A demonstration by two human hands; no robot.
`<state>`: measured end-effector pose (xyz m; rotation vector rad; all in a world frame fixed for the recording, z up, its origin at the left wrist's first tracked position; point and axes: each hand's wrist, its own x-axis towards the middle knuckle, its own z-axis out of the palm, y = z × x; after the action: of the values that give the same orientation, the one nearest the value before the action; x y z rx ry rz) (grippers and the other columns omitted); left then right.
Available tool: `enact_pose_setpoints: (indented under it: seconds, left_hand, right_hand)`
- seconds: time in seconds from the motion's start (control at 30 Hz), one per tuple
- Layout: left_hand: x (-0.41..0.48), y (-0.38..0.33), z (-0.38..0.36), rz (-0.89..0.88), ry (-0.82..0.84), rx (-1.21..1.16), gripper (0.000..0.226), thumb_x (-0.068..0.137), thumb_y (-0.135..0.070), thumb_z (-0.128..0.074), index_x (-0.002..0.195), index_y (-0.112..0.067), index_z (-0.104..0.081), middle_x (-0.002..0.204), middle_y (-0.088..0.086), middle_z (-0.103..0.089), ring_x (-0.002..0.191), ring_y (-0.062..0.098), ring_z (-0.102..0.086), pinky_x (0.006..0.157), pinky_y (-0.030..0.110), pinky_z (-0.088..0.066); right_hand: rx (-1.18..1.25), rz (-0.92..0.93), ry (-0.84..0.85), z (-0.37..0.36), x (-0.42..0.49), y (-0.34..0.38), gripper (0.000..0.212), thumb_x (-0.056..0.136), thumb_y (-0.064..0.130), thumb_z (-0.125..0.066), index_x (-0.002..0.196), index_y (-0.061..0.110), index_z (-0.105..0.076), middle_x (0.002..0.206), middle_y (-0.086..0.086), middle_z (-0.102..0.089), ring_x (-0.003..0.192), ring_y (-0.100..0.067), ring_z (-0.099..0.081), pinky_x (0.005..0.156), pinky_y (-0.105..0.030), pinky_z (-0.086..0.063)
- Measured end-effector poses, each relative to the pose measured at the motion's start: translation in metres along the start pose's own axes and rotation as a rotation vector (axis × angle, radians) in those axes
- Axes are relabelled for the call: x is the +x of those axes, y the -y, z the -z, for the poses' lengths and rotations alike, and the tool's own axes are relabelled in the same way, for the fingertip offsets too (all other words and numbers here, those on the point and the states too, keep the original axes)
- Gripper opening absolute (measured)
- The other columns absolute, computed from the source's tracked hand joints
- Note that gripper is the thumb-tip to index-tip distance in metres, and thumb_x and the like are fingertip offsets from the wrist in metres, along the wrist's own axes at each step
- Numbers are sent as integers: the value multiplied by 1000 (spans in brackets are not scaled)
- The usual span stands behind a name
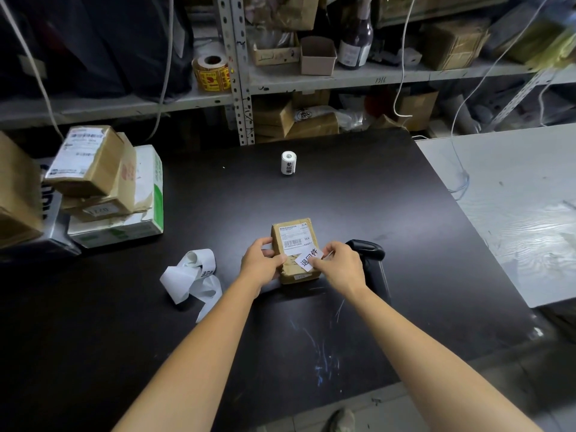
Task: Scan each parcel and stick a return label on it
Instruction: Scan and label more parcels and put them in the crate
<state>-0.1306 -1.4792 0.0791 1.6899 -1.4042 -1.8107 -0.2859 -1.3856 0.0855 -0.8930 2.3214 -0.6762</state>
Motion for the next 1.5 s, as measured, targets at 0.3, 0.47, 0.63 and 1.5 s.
enact_pose_setpoints:
  seconds: [0.3, 0.47, 0.63, 1.5]
  left_hand:
    - [-3, -2, 0, -11, 3, 2, 58, 89, -5, -67, 141, -21, -45, 127, 7, -58, 112, 26, -62, 85, 44, -59]
    - [-6, 0, 0, -8, 9, 2, 54, 90, -7, -65, 138, -26, -47, 128, 6, -57, 113, 25, -61, 81, 39, -60]
    - [-11, 2, 0, 33, 43, -56, 52, 94, -9, -61, 138, -31, -46, 125, 6, -61, 109, 22, -63, 79, 42, -60]
    - [-209, -18, 75, -173, -402, -481, 65, 88, -5, -68, 143, -27, -41, 123, 5, -63, 101, 23, -68, 64, 39, -61]
  right_hand:
    - [344, 12, 101, 0, 13, -12, 7, 86, 27, -74, 89, 24, -69, 86, 5, -73, 81, -15, -70, 77, -36, -60]
    - [604, -121, 166, -2, 13, -15, 4, 91, 20, -70, 91, 16, -72, 92, -6, -75, 87, -20, -74, 75, -34, -62]
    - [744, -176, 280, 1, 18, -16, 17, 93, 13, -67, 109, 8, -70, 99, -7, -76, 92, -21, -74, 77, -36, -61]
    - [410, 492, 680, 51, -90, 127, 36, 90, 16, -69, 123, 31, -65, 92, -3, -71, 81, -14, -74, 63, -32, -60]
